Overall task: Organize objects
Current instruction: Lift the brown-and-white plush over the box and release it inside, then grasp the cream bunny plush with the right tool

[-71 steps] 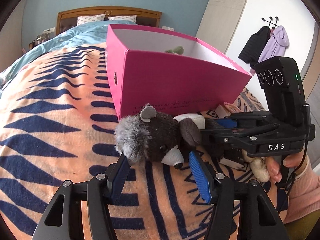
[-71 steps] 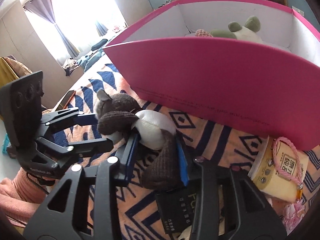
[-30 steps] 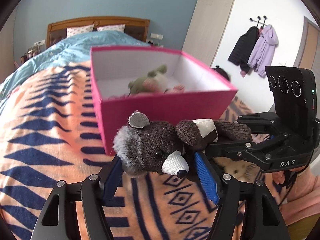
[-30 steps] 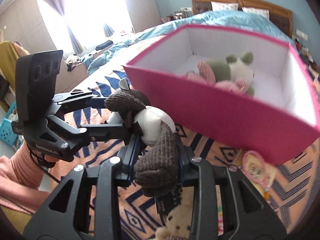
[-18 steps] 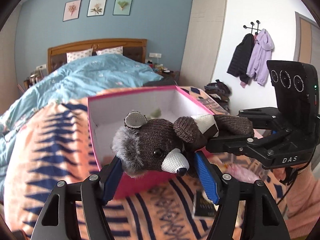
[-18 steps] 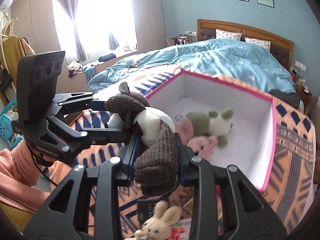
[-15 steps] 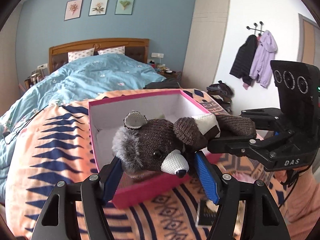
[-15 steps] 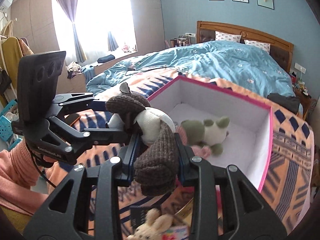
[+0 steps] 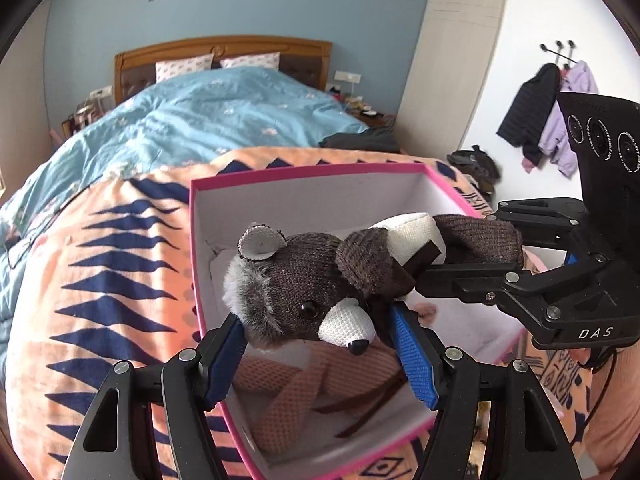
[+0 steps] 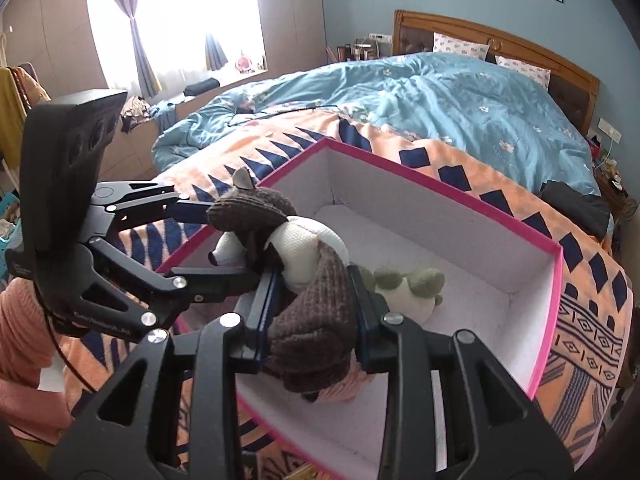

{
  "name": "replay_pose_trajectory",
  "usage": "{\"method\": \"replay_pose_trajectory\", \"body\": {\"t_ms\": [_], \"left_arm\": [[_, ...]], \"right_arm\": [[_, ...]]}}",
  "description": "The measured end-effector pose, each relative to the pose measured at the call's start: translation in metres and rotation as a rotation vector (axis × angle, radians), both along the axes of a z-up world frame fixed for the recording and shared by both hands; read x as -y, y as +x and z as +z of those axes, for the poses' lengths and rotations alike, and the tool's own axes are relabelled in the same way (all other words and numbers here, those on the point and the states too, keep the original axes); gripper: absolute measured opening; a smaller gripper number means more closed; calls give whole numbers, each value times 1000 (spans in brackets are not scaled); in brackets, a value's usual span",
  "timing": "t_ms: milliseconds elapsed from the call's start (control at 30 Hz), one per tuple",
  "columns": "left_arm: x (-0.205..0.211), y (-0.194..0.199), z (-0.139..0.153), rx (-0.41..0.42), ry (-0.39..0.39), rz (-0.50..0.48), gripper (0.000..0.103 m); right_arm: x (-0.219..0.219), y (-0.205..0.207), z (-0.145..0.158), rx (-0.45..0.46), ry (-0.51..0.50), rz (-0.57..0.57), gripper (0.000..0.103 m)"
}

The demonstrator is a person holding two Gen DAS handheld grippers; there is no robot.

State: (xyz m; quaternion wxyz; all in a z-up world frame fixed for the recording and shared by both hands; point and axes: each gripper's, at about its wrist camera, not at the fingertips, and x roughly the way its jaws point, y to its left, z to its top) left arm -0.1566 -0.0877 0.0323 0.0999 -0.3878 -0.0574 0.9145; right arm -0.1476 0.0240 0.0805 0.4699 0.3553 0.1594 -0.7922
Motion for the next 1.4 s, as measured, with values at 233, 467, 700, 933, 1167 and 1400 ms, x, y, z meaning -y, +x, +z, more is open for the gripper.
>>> {"method": "replay_pose_trajectory", "body": {"t_ms": [233,467,700,933,1167,1400], "left_arm": [[6,-20,-7,43,6,42,70],[1,-22,-8,32,-10,52,70],[1,-4,-2,-35,10,46,73],[-8,38,16,-144,43,-5,79],[-31,89,33,-257,42,-60,89],[-62,127,21,-296,48,-125,103]], "right_arm": [[23,-37,-8,38,35,-25,36],[29,-62,-15,77,33,-127,36],[9,-62,-14,91,20,-202,38],[-27,-29,6,71,-92,-181,48],[-75,34,23,39,-208,-129,56],[-124,80,7,46,-215,-149,64]]}}
